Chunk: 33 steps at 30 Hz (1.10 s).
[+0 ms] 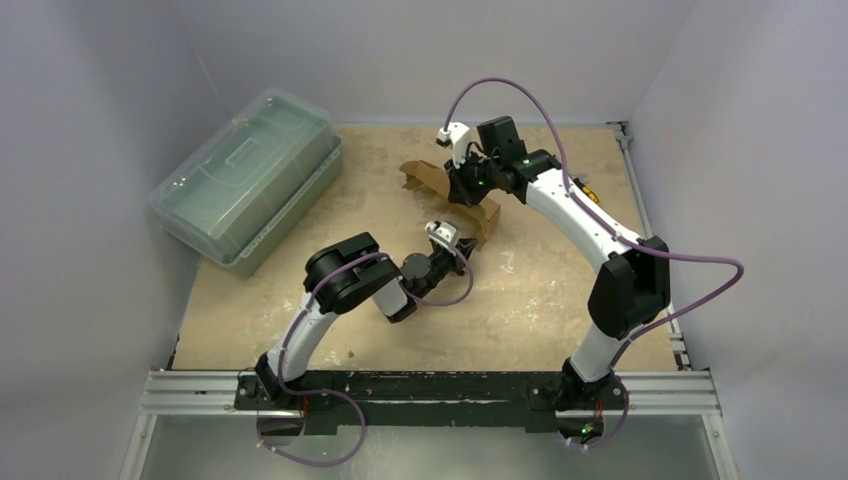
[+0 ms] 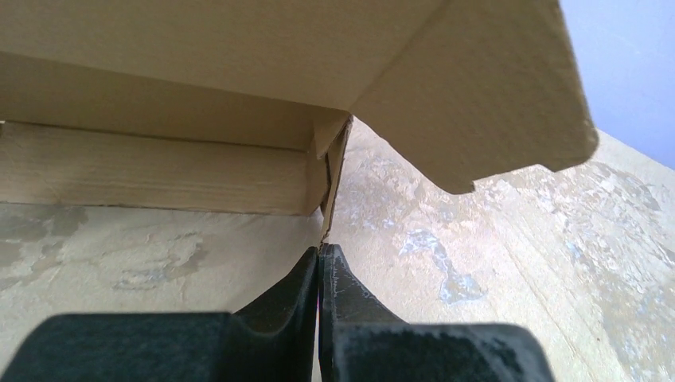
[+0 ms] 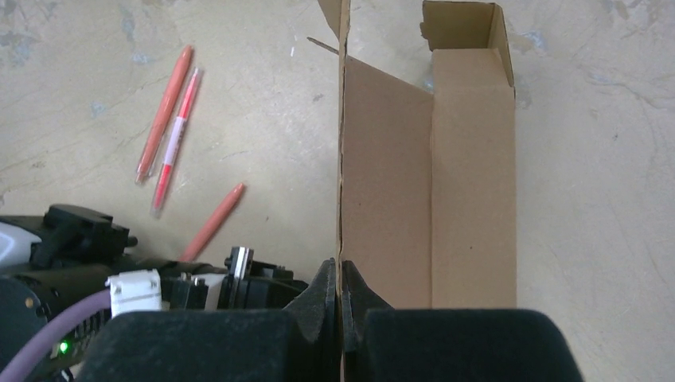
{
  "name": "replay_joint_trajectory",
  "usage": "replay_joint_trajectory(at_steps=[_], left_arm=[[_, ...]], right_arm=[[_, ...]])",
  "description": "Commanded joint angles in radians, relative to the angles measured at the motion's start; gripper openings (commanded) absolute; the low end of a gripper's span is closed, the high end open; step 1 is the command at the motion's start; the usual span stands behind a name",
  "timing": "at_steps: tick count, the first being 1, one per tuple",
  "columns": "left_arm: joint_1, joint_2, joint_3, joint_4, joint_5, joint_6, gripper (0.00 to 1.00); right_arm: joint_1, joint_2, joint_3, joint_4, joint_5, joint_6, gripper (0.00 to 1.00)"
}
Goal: Fold the paper box
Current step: Fold the paper box at the center of the board.
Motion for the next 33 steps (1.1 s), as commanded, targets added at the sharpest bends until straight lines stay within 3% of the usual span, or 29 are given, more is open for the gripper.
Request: replay_joint_trajectory(at_steps=[1, 12, 22, 33], left_arm=[[0.032, -0.050, -0.055, 0.093, 0.044, -0.040, 0.00], [0.072, -0.108, -0.040, -0.005, 0.077, 0.002, 0.00], [0.081, -0.101, 0.037, -0.129, -0.044, -0.016, 0.00], [0.081, -0.125, -0.047, 0.030, 0.025, 0.007, 0.00]], right_arm=[[-0.004, -0.027, 0.033, -0.046, -0.042, -0.044, 0.00], [-0.008, -0.021, 0.078, -0.095, -0.089, -0.044, 0.00], [-0.037, 0.037, 0.131, -0.121, -0.158, 0.002, 0.00], [-0.038, 0.045, 0.127, -0.138, -0.173, 0.026, 0.00]])
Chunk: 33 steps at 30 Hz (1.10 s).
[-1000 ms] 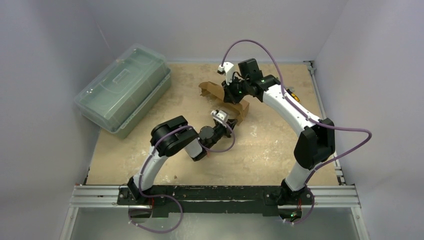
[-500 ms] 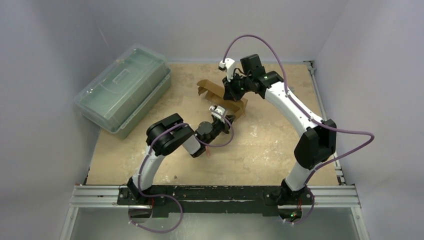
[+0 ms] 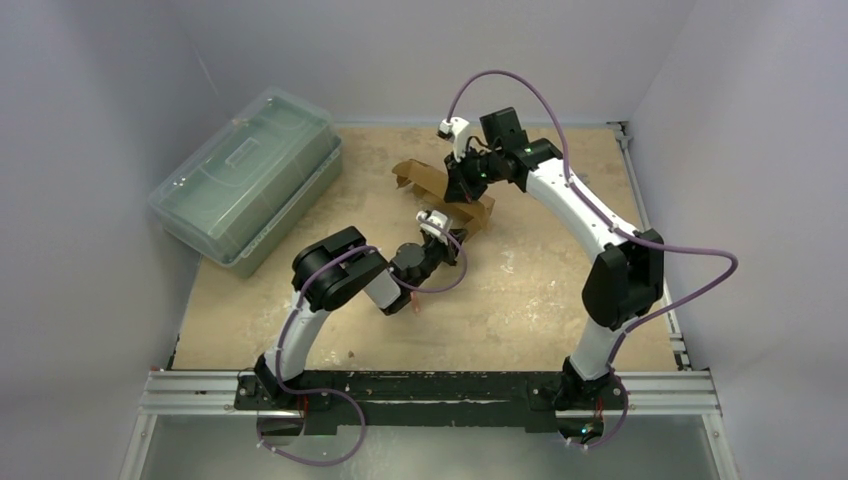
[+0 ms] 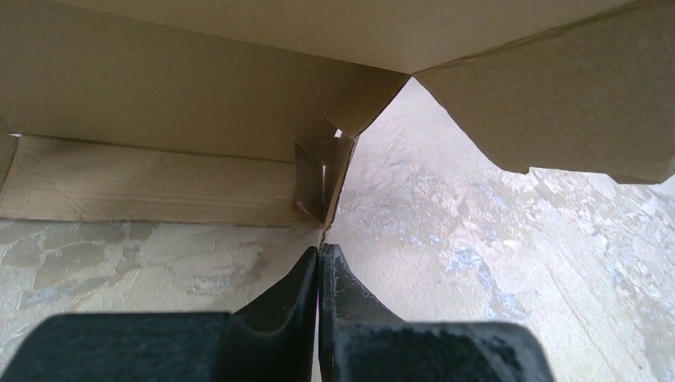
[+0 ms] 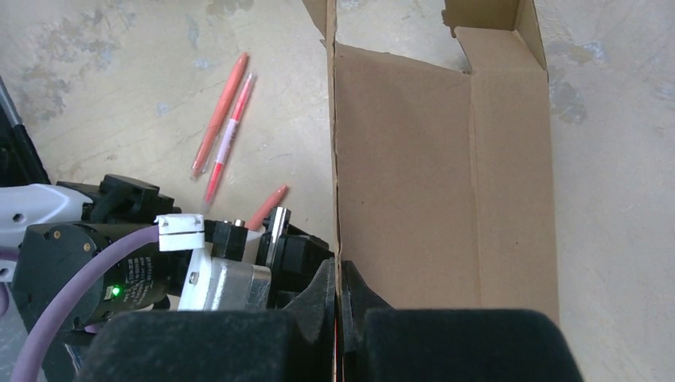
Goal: Fold the paper box
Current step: Fold the paper box at the center of the board.
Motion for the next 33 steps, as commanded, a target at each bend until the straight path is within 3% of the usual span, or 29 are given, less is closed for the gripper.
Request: replay_joint_trajectory(at_steps=[1, 23, 33], left_arm=[[0.011, -0.057, -0.032, 0.122, 0.025, 0.026, 0.00], [0.043, 0.009, 0.159, -0.023, 0.204, 0.101, 0.00], [0.049, 0.008, 0.132, 0.049, 0.341, 0.082, 0.00]], right_arm=[[-0.004, -0.018, 0.031, -0.036, -0.012, 0.031, 0.00], [-0.088, 0.054, 0.116, -0.061, 0.006, 0.013, 0.04], [-0.094, 0.061, 0.114, -0.069, -0.029, 0.019, 0.00]])
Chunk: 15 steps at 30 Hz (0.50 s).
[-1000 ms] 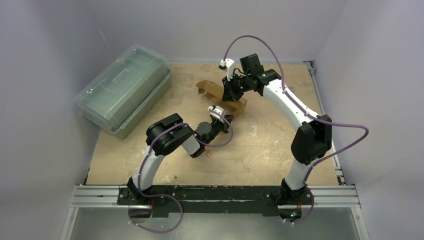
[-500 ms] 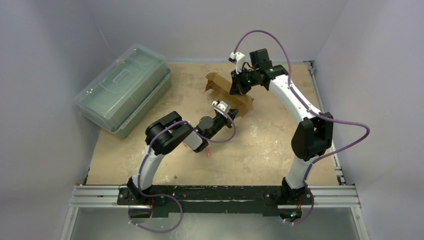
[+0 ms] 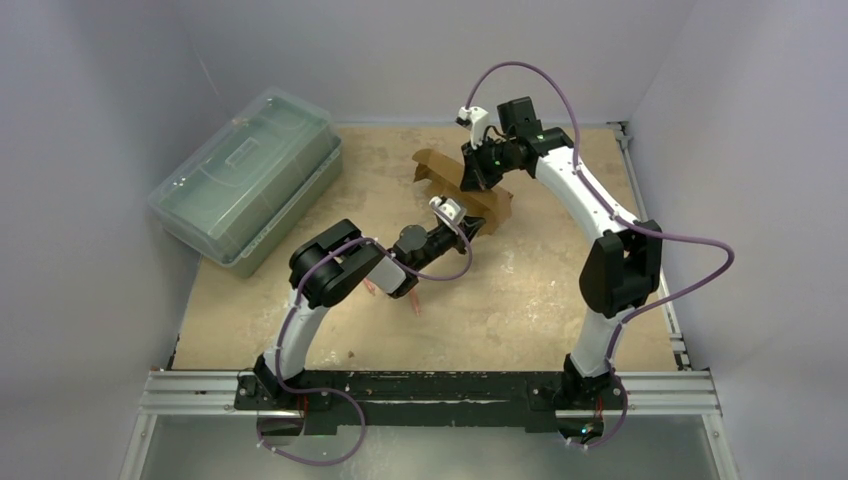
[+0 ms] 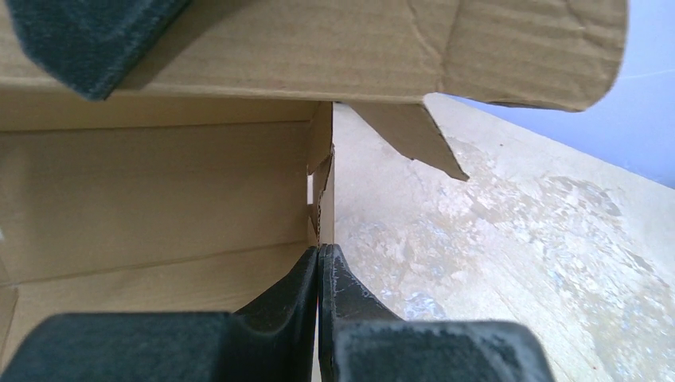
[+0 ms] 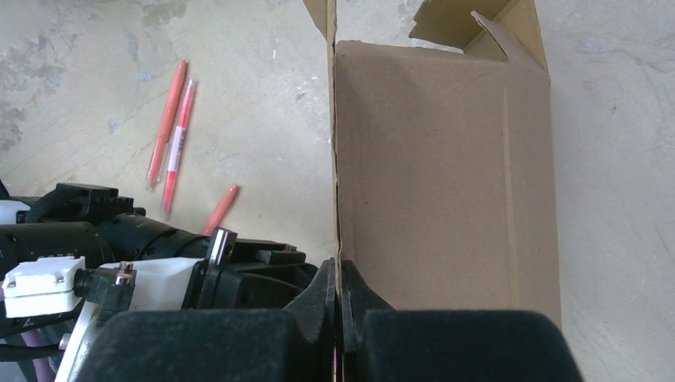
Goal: Fold the paper box
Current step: Fold the paper box at the center of the board.
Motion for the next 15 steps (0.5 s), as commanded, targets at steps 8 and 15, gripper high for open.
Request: replay_joint_trajectory(at_steps=[8, 15], left_arm=[[0.007, 0.026, 0.012, 0.058, 0.026, -0.027, 0.00], [0.009, 0.028, 0.029, 0.026, 0.023, -0.028, 0.00]], right_arm=[[-0.004, -0.009, 0.029, -0.022, 0.021, -0.027, 0.00], [-0.051, 0.018, 0.061, -0.044, -0.035, -0.026, 0.00]])
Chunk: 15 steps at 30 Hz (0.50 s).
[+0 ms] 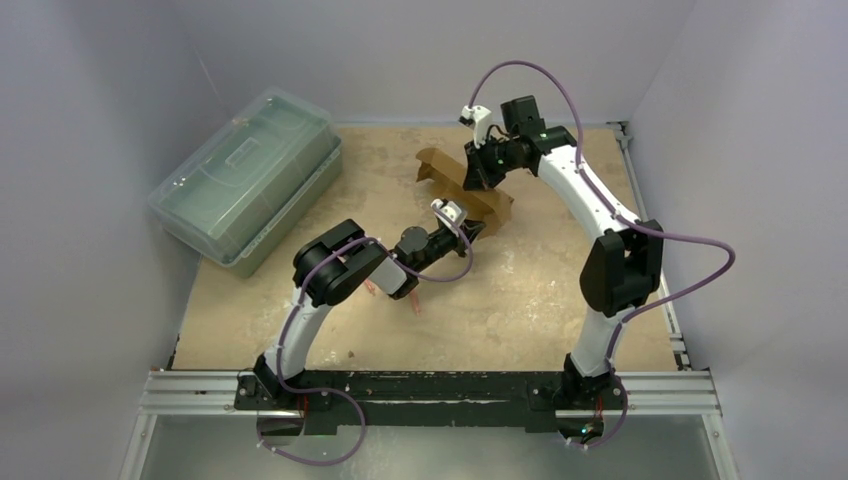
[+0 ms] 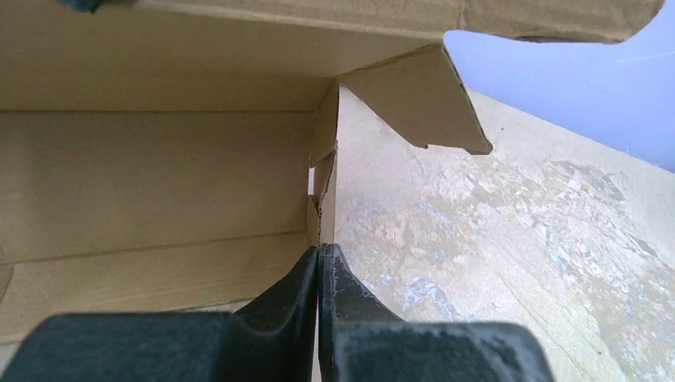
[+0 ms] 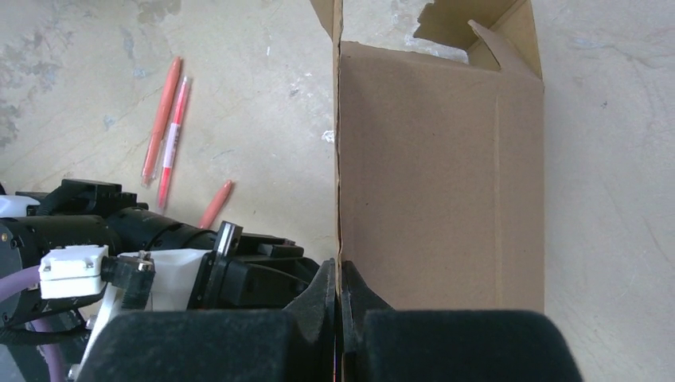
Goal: Fold the paper box
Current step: Fold the paper box at the center of the board.
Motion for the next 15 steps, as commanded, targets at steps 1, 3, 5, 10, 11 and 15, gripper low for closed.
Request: replay_joint_trajectory(at_steps=[1, 3, 5, 10, 11, 15], left_arm=[[0.009, -0.005, 0.022, 0.022, -0.009, -0.013, 0.00], [0.010, -0.008, 0.012, 0.030, -0.008, -0.015, 0.00], [0.010, -0.011, 0.005, 0.041, -0.007, -0.017, 0.00], [0.012, -0.022, 0.012, 0.040, 0.004, -0.032, 0.02], [0.011, -0.028, 0.011, 0.042, 0.006, -0.041, 0.07], [0.019, -0.083, -0.057, 0.072, 0.025, -0.103, 0.21]], right_arm=[[-0.039, 0.022, 0.065, -0.042, -0.044, -0.008, 0.00], [-0.041, 0.028, 0.070, -0.051, -0.054, -0.014, 0.00], [-0.042, 0.031, 0.072, -0.056, -0.062, -0.017, 0.00], [-0.041, 0.022, 0.072, -0.064, -0.076, -0.021, 0.00], [-0.041, 0.017, 0.069, -0.064, -0.078, -0.023, 0.00], [-0.041, -0.002, 0.052, -0.067, -0.077, -0.046, 0.00]])
